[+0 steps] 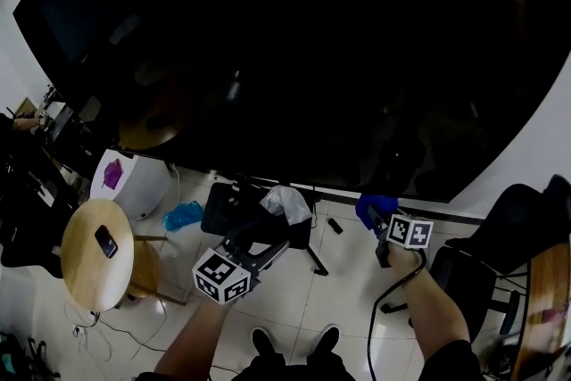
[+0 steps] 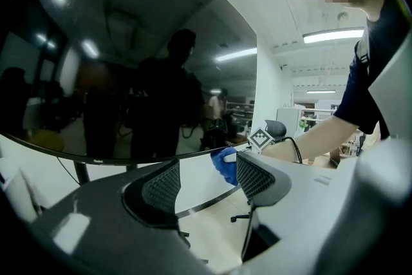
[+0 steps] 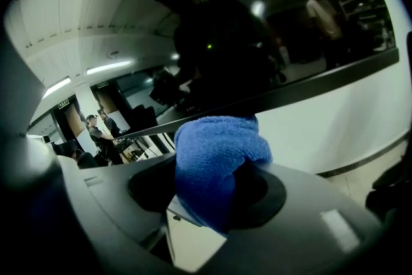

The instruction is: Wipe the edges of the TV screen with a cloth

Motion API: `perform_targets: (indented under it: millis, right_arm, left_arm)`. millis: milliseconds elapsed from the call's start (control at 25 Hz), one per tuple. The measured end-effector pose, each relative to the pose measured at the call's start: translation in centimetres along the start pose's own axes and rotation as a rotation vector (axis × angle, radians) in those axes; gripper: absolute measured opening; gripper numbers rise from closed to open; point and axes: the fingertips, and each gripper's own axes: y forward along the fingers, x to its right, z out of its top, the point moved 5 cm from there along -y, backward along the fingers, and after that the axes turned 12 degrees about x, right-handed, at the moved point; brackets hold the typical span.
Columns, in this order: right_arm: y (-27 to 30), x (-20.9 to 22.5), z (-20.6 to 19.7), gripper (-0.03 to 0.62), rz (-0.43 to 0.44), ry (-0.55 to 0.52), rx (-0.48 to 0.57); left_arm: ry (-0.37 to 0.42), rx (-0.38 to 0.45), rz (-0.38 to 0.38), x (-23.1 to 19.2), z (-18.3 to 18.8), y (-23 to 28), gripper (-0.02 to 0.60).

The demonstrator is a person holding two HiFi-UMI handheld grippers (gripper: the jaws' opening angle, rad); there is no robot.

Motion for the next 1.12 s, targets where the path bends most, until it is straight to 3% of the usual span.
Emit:
perform_targets:
  millis: [360,560,1120]
  right_arm:
    - [5.9,-9.1,-2.6,0.224,-0.047,-0.006,0.022]
    - [9.5,-14.8,-4.5,0.222,-0.012,-0.019,0.012]
    - [17.6,-24.7,-7.5,0.222,0.140,-0.068,-0.044]
  left_arm:
    - [-0.002,0.004,-0.011,-8.5,1.4,-9.5,0.264]
    - [-0.003,-0.003,0.020,-12.8,2.0,-14.0,0.264]
    - [0.008,0.004,0.123,-23.9,3.3,-16.3,0.264]
